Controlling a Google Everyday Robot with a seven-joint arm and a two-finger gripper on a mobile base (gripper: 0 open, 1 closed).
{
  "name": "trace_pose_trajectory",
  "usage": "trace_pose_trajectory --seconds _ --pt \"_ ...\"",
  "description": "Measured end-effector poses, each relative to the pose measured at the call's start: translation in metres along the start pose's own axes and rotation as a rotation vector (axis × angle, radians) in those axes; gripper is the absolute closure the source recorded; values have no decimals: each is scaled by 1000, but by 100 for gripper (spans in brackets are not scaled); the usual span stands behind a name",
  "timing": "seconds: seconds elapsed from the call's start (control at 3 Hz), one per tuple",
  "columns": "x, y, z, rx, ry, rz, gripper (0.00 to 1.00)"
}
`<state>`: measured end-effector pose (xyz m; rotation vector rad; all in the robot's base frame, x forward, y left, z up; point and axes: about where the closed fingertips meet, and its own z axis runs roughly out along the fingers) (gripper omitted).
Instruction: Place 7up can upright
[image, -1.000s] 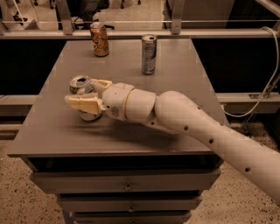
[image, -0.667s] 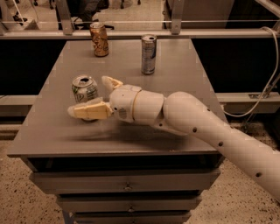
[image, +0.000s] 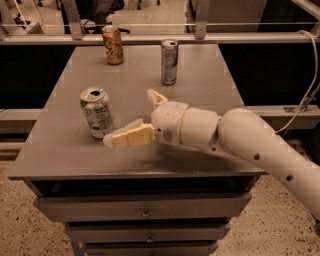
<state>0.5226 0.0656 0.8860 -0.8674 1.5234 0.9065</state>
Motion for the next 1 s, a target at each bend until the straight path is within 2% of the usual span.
trace_pose_trajectory --seconds 0.33,0.67,1.0 --pt "-10 -20 -56 79 -46 8 0" --pt "-30 -39 -113 205 -143 10 0" --pt "-34 -47 -129 252 -162 8 0"
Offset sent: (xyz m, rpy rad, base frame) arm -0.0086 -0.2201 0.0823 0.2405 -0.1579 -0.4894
